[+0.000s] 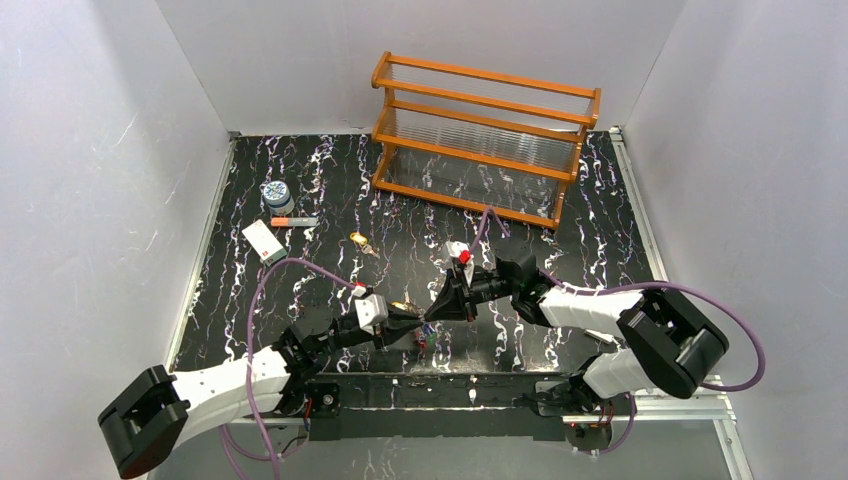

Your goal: Put the keys on the keyring

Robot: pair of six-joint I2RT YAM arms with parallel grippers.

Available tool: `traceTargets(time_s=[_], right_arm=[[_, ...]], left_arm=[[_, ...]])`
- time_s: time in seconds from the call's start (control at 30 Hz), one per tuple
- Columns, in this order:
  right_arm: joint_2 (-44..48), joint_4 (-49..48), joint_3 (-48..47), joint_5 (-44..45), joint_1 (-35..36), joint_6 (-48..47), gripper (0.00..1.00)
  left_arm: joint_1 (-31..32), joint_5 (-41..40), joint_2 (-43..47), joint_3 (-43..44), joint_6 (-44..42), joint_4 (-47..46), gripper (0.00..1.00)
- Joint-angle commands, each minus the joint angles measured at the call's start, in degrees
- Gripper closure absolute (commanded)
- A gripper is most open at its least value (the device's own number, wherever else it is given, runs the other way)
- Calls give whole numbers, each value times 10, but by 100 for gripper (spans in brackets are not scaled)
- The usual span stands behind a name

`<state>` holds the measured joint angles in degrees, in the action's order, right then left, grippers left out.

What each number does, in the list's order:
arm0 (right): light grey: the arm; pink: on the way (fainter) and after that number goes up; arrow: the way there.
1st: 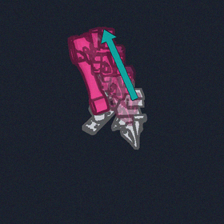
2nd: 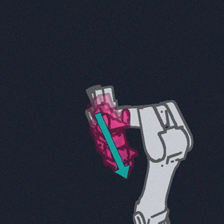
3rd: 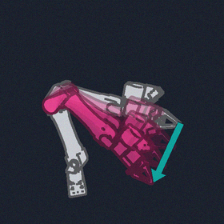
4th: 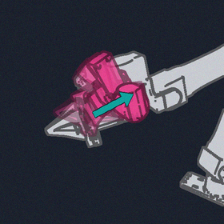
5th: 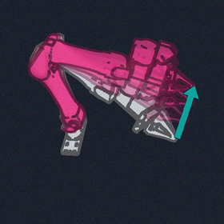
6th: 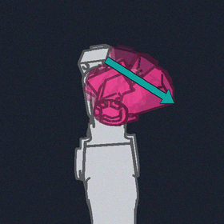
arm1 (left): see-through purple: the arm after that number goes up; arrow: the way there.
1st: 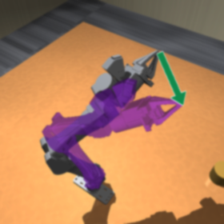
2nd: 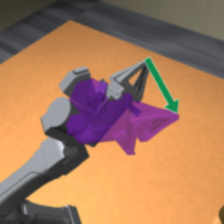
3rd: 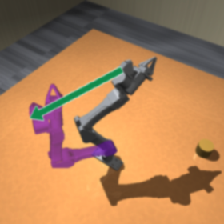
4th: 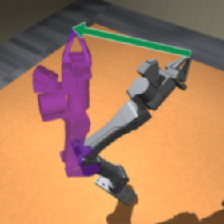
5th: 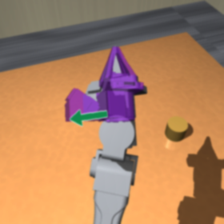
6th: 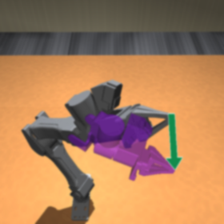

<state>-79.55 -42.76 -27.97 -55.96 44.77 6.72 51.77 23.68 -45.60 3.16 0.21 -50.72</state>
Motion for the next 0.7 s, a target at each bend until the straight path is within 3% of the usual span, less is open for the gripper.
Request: traceTargets(time_s=[0.0,0.1,0.23,0.67], right_arm=[[33,45,-17,17,5,-40,99],[44,126,-36,37,6,-80,99],[52,225,-58,66,6,-132,99],[39,412,-135,188,46,-215,99]], left_arm=[[2,-10,-3,13,-6,-10,79],[2,-20,6,13,-6,-7,67],[2,-32,19,21,-20,17,58],[2,-57,5,137,-108,280,58]])
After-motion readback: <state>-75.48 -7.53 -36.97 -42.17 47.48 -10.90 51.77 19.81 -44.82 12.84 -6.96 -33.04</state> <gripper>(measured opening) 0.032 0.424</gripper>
